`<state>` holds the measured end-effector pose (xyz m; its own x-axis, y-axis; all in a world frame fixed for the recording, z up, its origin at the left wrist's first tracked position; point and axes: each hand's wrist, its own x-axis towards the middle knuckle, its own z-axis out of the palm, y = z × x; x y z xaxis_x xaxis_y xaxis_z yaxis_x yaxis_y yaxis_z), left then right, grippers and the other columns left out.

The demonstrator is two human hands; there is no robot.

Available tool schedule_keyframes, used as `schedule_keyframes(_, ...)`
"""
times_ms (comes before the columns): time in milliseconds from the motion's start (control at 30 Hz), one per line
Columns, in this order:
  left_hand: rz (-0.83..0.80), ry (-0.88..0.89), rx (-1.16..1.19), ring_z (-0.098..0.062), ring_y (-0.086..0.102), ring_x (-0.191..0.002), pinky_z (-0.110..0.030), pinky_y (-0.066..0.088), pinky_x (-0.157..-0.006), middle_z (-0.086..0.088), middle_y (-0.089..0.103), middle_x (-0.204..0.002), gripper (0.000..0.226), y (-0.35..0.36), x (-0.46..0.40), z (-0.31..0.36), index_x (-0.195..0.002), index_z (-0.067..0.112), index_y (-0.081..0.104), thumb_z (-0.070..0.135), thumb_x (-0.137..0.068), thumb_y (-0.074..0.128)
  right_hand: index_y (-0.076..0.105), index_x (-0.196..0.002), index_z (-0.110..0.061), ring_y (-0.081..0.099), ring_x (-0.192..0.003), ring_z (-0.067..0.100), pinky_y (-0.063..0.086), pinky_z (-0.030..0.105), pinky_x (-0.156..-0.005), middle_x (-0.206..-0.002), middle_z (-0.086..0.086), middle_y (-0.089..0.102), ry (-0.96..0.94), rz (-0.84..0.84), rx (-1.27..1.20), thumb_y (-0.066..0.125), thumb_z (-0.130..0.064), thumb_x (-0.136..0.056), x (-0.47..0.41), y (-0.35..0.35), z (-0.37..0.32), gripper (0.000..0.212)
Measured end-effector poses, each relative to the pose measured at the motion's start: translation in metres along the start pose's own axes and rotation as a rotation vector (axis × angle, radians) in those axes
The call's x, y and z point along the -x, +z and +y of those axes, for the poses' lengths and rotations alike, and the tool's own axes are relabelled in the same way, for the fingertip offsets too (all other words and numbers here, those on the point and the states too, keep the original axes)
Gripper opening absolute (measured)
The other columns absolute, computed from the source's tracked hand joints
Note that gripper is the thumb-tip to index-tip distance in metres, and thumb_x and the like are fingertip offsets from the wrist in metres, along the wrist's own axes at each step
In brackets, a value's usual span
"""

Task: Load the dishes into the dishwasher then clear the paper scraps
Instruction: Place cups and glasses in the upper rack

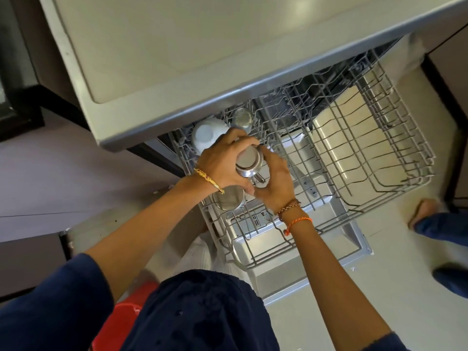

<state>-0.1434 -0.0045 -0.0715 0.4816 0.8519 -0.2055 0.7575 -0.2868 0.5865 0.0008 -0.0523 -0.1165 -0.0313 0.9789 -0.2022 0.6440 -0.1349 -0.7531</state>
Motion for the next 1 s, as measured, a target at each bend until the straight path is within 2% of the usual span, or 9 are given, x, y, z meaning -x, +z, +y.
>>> schedule_keyframes(100, 0.050, 0.093, 0.054, -0.031, 0.052, -0.111, -0.039, 0.049, -0.088, -0.016, 0.052, -0.120, 0.098, 0.011, -0.007, -0.004, -0.122, 0.007, 0.055, 0.031, -0.034, 0.092, 0.041, -0.134, -0.004, 0.044, -0.120, 0.029, 0.033, 0.023, -0.095, -0.129, 0.014, 0.051, -0.010, 0.015, -0.064, 0.084, -0.017, -0.058, -0.007, 0.003, 0.008, 0.088)
schedule_keyframes(200, 0.153, 0.113, 0.191, -0.026, 0.053, -0.106, -0.023, 0.044, -0.087, -0.021, 0.055, -0.116, 0.094, 0.023, -0.011, -0.011, -0.120, 0.009, 0.046, 0.029, -0.040, 0.090, 0.044, -0.128, -0.001, 0.054, -0.110, 0.029, 0.048, 0.043, -0.091, -0.121, 0.014, 0.057, -0.041, 0.038, -0.112, 0.077, -0.038, -0.055, -0.016, 0.009, 0.020, 0.088)
schedule_keyframes(300, 0.246, -0.060, 0.340, -0.021, 0.047, -0.108, -0.018, 0.046, -0.079, -0.024, 0.049, -0.124, 0.087, 0.030, -0.009, -0.019, -0.125, -0.003, 0.044, 0.017, -0.053, 0.087, 0.042, -0.130, -0.002, 0.055, -0.108, 0.021, 0.049, 0.029, -0.086, -0.122, 0.014, 0.058, -0.014, 0.119, -0.137, 0.079, -0.037, -0.057, -0.027, 0.008, 0.032, 0.088)
schedule_keyframes(367, 0.151, -0.229, 0.240, -0.026, 0.047, -0.114, -0.030, 0.046, -0.084, -0.020, 0.045, -0.130, 0.082, 0.035, -0.009, -0.028, -0.128, 0.000, 0.043, 0.015, -0.059, 0.085, 0.041, -0.131, -0.004, 0.053, -0.105, 0.013, 0.046, 0.023, -0.085, -0.123, 0.011, 0.059, 0.067, 0.193, -0.131, 0.085, -0.022, -0.058, -0.039, 0.006, 0.039, 0.087)
schedule_keyframes(433, -0.106, -0.351, 0.038, -0.029, 0.039, -0.124, -0.036, 0.038, -0.100, -0.014, 0.037, -0.136, 0.091, 0.044, -0.006, -0.037, -0.135, 0.008, 0.038, 0.024, -0.059, 0.085, 0.045, -0.126, -0.004, 0.054, -0.097, 0.011, 0.045, 0.020, -0.081, -0.118, 0.010, 0.061, 0.088, 0.261, -0.081, 0.086, -0.019, -0.059, -0.051, 0.004, 0.042, 0.080)
schedule_keyframes(567, -0.403, -0.337, -0.154, -0.029, 0.027, -0.132, -0.045, 0.037, -0.104, -0.008, 0.027, -0.140, 0.101, 0.060, 0.002, -0.039, -0.139, 0.015, 0.028, 0.028, -0.057, 0.086, 0.043, -0.120, -0.003, 0.057, -0.104, 0.024, 0.045, 0.020, -0.079, -0.119, 0.012, 0.055, 0.107, 0.213, 0.030, 0.085, -0.028, -0.060, -0.080, 0.006, 0.036, 0.078)
schedule_keyframes(700, -0.481, -0.303, -0.341, -0.028, 0.029, -0.132, -0.043, 0.040, -0.103, -0.008, 0.028, -0.140, 0.091, 0.070, 0.001, -0.041, -0.138, 0.012, 0.028, 0.031, -0.066, 0.080, 0.033, -0.135, -0.013, 0.043, -0.124, 0.031, 0.039, 0.040, -0.103, -0.133, 0.013, 0.046, 0.095, 0.012, 0.396, 0.074, -0.048, -0.068, -0.103, 0.018, 0.037, 0.085)
schedule_keyframes(867, -0.479, -0.304, -0.366, -0.029, 0.037, -0.129, -0.040, 0.039, -0.102, -0.009, 0.033, -0.140, 0.084, 0.076, -0.001, -0.043, -0.138, 0.011, 0.029, 0.027, -0.071, 0.076, 0.035, -0.136, -0.017, 0.036, -0.127, 0.032, 0.038, 0.046, -0.104, -0.137, 0.012, 0.041, 0.048, -0.063, 0.555, 0.074, -0.045, -0.069, -0.124, 0.018, 0.036, 0.082)
schedule_keyframes(1000, -0.471, -0.305, -0.354, -0.030, 0.042, -0.125, -0.039, 0.041, -0.101, -0.010, 0.036, -0.137, 0.081, 0.076, 0.001, -0.042, -0.136, 0.010, 0.031, 0.025, -0.070, 0.077, 0.037, -0.134, -0.011, 0.033, -0.128, 0.031, 0.033, 0.042, -0.105, -0.141, 0.011, 0.034, -0.076, -0.194, 0.786, 0.075, -0.041, -0.070, -0.120, 0.018, 0.038, 0.080)
